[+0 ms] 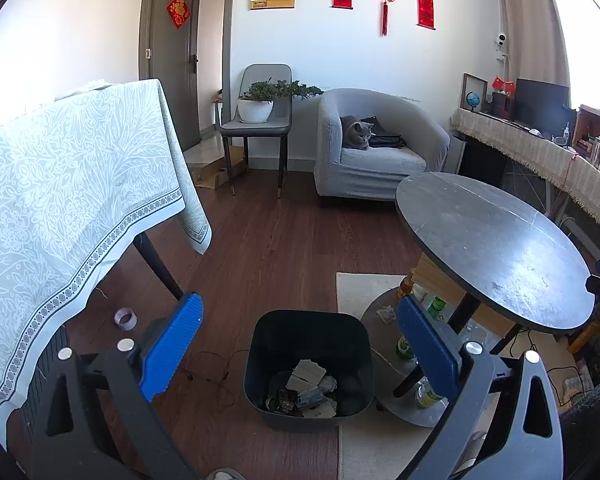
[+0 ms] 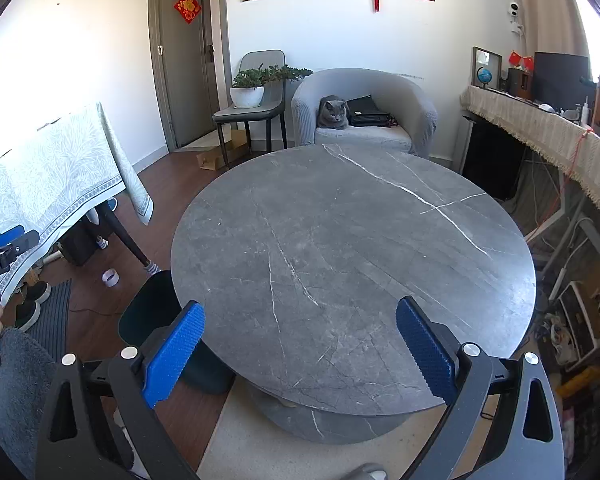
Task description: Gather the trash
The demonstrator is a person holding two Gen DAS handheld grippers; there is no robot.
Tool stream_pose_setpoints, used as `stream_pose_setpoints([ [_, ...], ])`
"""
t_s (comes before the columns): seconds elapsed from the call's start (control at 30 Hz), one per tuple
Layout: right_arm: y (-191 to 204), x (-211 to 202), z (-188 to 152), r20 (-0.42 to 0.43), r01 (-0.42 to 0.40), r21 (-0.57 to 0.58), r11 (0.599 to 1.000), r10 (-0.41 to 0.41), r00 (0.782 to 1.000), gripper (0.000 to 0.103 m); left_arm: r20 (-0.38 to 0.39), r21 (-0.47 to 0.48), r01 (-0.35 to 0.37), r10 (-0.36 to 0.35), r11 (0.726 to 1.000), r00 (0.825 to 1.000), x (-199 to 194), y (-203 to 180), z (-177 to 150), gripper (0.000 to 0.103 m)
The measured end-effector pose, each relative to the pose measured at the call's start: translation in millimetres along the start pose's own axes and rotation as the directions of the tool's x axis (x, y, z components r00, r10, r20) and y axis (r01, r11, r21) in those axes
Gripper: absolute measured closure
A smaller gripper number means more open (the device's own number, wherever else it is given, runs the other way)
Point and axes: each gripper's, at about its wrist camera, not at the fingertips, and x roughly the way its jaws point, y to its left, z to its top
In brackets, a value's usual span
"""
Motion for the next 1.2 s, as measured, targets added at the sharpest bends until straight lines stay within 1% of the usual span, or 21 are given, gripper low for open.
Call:
stream_pose_setpoints([
  [0.2, 2.4, 0.5, 1.2, 0.004, -0.007, 0.004, 1.0, 0.007, 1.0, 0.006, -0.005, -0.014, 0.006, -0.007, 1.0, 1.0, 1.6, 1.3, -1.4, 0.003],
  [0.5, 6.8, 2.4, 1.5, -0.002, -0.008, -0.009, 1.0, 0.008, 1.0, 0.006, -0.006, 0.002, 0.012, -0.012, 1.0, 1.0, 2.1, -3.2, -1.6, 0.003],
  [0.83, 7.2, 1.1, 0.9, 0.002, -0.007, -0.013, 1.0, 0.007, 1.0, 0.005, -0.008, -0.019, 0.017, -0.017, 1.0, 1.0, 2.4, 1.5, -1.5, 0.003],
  [1.2, 8.7, 0.1, 1.7, -0.004, -0.003, -0.024, 1.0, 0.003, 1.0, 0.005, -0.004, -0.015, 0.018, -0.018, 1.0, 1.0, 1.4, 1.3, -0.5, 0.003],
])
